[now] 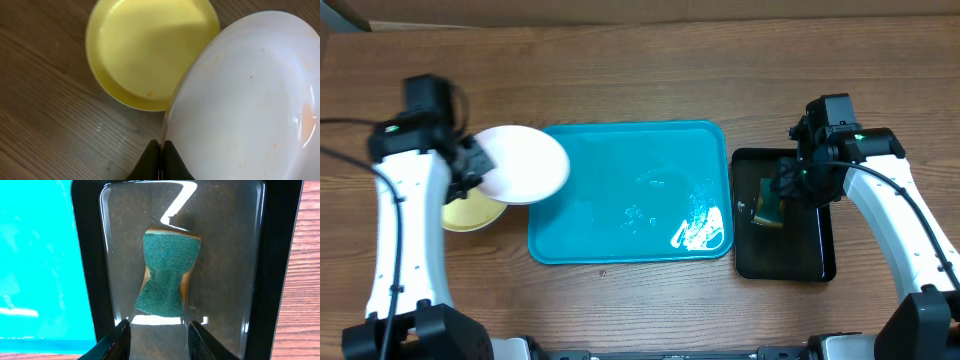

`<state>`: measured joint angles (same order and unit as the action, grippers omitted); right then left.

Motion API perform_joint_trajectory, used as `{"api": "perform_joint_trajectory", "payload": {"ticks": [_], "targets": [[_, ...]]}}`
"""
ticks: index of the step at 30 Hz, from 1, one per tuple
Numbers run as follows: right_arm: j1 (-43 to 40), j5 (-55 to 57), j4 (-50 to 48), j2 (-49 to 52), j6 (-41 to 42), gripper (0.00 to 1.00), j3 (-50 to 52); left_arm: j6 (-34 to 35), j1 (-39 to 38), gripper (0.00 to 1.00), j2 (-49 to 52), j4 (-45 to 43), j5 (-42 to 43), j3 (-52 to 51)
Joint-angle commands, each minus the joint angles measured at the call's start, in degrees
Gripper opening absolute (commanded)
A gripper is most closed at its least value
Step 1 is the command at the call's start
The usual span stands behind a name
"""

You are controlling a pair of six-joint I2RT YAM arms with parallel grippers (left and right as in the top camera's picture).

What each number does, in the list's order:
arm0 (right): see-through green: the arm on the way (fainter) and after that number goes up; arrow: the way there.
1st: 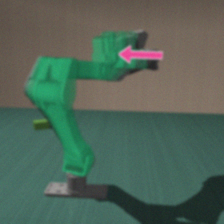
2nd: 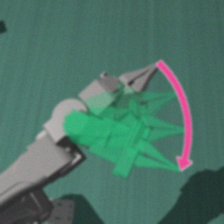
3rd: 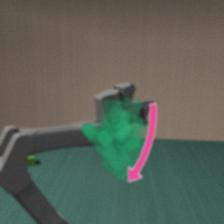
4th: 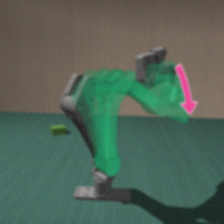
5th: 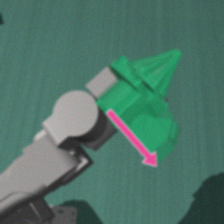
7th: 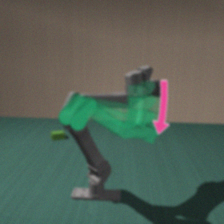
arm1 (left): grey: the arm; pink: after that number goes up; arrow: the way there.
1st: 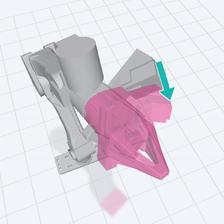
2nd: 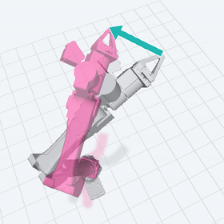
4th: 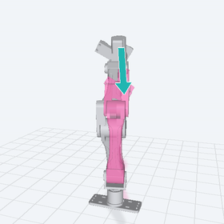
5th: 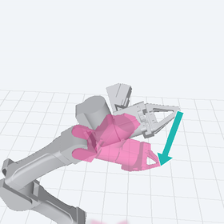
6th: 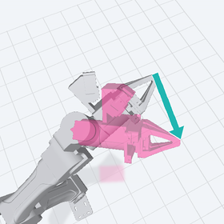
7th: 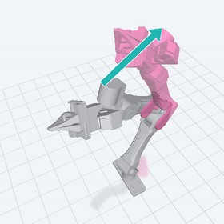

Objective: Clean dirty plates on tray and stack at the side
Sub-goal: 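Lower the pink-white plate onto the yellow plate and release it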

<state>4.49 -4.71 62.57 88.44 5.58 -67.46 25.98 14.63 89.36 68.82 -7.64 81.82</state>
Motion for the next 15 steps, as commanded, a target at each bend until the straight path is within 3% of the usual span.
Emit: {"api": "perform_joint_trajectory", "payload": {"ticks": [1,8,15], "targets": [[-0.07,-0.55,-0.26,-0.96,0.17,0.39,-1.03,-0.04,6.40,0.04,-1.38,-1.29,1.75,1.09],[-0.07,-0.57,-0.26,-0.96,0.20,0.39,-1.03,1.75,15.93,0.04,-0.31,-5.51,1.05,0.31],[-0.07,-0.55,-0.24,-0.96,0.20,0.39,-1.03,1.92,17.77,0.04,3.52,-7.39,0.11,0.31]]}}
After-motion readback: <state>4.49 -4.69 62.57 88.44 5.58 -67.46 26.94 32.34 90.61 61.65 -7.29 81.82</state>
